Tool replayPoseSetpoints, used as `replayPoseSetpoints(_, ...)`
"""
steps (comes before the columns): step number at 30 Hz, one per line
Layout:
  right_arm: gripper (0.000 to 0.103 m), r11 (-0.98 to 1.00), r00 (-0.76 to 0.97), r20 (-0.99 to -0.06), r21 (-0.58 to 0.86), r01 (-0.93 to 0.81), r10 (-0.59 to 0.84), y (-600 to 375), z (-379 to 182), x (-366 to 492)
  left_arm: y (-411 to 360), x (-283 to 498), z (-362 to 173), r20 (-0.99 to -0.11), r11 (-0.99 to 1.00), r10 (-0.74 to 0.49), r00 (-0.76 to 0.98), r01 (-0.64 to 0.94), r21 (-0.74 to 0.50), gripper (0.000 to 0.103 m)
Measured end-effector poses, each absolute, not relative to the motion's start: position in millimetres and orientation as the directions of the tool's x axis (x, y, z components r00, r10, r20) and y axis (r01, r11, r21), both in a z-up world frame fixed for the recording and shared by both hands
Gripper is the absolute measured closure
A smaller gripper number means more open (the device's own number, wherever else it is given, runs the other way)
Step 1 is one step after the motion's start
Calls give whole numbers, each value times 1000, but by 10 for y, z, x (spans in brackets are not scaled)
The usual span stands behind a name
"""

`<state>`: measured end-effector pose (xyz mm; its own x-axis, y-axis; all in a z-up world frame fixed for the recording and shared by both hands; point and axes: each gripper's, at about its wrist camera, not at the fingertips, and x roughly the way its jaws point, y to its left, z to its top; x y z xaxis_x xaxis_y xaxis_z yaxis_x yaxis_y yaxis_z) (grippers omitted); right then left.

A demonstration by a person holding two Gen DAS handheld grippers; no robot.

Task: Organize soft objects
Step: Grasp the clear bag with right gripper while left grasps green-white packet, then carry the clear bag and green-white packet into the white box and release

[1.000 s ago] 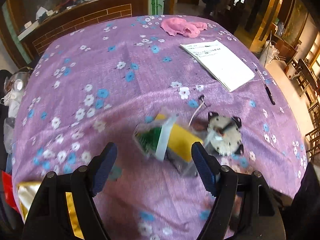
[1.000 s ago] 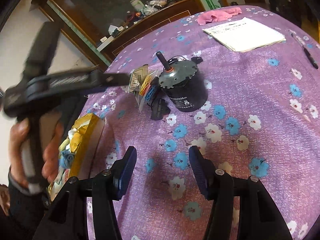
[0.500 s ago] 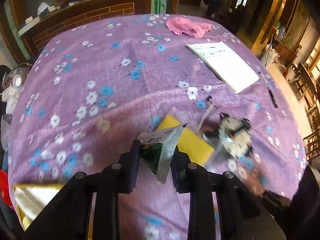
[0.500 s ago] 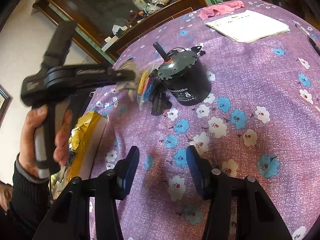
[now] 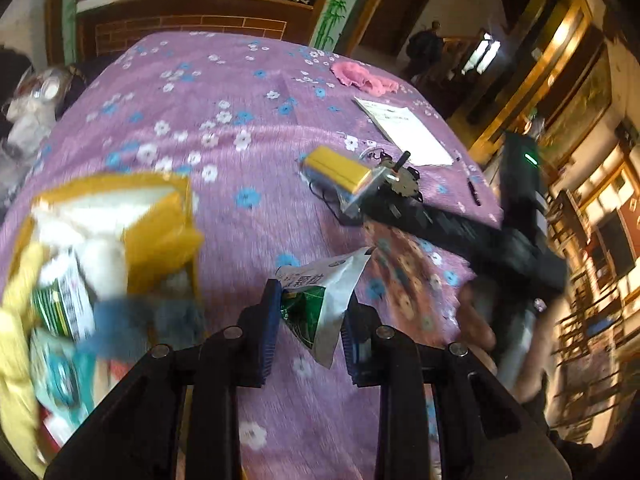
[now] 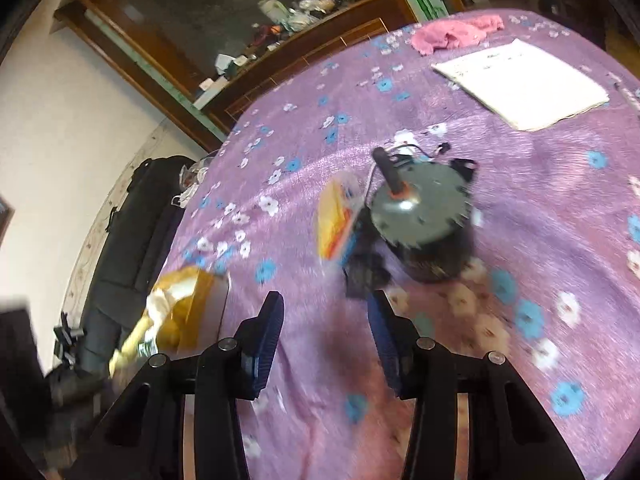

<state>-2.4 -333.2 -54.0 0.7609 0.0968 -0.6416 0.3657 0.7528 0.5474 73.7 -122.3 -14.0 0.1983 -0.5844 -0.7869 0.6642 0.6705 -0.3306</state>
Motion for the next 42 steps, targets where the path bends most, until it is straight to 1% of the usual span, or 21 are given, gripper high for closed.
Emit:
replayPoseSetpoints(1,58,752,758,-647,541,377,86,-3333,-548,49,-1172,717,-152,-779,669,-595,197,659,-344,78)
replayPoseSetpoints(4,59,746,741,-669,517,420,46,-3288,-573,239,-1081,674,-168,-773,681,-593,227,653,-331,78)
replayPoseSetpoints(5,64,744,737,-675,512,429,40,-3267,-583,283,-1052,678,-181,-772,678,-596,222,655,-335,78)
replayPoseSetpoints(7,67,749,731,-682,482,455,-6,-3231,-585,344,-1013,685,-199,-767,673,-605,212,652,-351,78)
replayPoseSetpoints(9,72,758,725,-685,439,483,-65,-3191,-570,381,-1006,670,-204,-768,672,-601,219,659,-338,78)
replayPoseSetpoints(10,78,754,716,-693,426,500,-83,-3182,-587,413,-996,660,-205,-766,670,-604,219,660,-339,78)
replayPoseSetpoints(14,85,767,714,-691,394,506,-117,-3089,-566,407,-963,609,-202,-760,657,-615,209,668,-348,78)
replayPoseSetpoints(18,87,767,742,-667,439,467,-70,-2994,-538,240,-903,564,-178,-758,661,-616,216,665,-348,78)
replayPoseSetpoints(23,88,775,781,-625,496,392,5,-2769,-487,-241,-836,504,-173,-756,672,-612,231,656,-344,78)
replayPoseSetpoints(26,87,783,790,-613,508,357,38,-2644,-504,-502,-813,425,-179,-762,679,-604,236,653,-336,78)
replayPoseSetpoints(31,87,802,801,-590,523,288,97,-2498,-460,-804,-678,286,-38,-753,679,-607,255,658,-325,78)
replayPoseSetpoints(33,87,807,812,-572,531,257,117,-2461,-394,-852,-586,254,62,-744,688,-606,280,655,-313,78)
replayPoseSetpoints(36,87,821,827,-539,538,192,160,-2380,-264,-874,-408,266,211,-721,681,-630,289,652,-334,78)
replayPoseSetpoints(38,87,832,832,-518,537,138,196,-2304,-195,-818,-289,311,299,-723,710,-604,335,639,-297,78)
replayPoseSetpoints(42,87,845,824,-511,530,78,244,-2101,-125,-696,-69,470,386,-738,761,-544,399,605,-234,78)
